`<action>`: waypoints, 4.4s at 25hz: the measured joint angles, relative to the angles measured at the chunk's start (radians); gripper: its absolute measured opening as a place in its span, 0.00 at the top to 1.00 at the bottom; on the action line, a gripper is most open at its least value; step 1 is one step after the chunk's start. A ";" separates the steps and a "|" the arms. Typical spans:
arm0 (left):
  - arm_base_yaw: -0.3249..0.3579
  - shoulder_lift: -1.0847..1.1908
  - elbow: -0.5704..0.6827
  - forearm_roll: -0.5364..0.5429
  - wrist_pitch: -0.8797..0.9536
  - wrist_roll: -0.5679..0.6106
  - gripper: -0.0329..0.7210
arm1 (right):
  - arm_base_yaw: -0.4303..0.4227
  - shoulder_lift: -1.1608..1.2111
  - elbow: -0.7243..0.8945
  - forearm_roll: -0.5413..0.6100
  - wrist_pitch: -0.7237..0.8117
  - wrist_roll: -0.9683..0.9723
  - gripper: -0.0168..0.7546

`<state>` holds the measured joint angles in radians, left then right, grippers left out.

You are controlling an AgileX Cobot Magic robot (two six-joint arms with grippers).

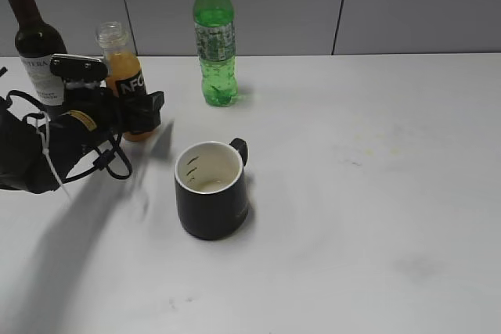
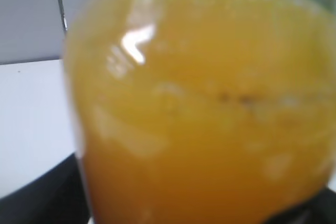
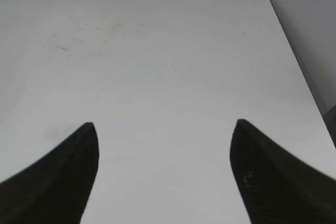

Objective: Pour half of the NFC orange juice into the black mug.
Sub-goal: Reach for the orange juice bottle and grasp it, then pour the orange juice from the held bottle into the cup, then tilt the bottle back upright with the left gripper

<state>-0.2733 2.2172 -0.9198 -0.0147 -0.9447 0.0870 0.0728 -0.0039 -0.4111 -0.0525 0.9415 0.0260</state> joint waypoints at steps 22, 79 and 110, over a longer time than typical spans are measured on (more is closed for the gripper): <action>0.000 0.043 -0.028 0.044 -0.046 0.001 0.33 | 0.000 0.000 0.000 0.000 0.000 0.001 0.21; -0.001 -0.175 0.158 0.414 -0.135 0.848 0.33 | 0.000 0.000 0.000 0.000 0.000 0.001 0.21; 0.001 -0.175 0.158 0.362 -0.186 1.207 0.33 | 0.000 0.000 0.000 0.000 0.000 0.001 0.21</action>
<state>-0.2724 2.0420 -0.7613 0.3471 -1.1306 1.2944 0.0728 -0.0039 -0.4111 -0.0525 0.9415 0.0268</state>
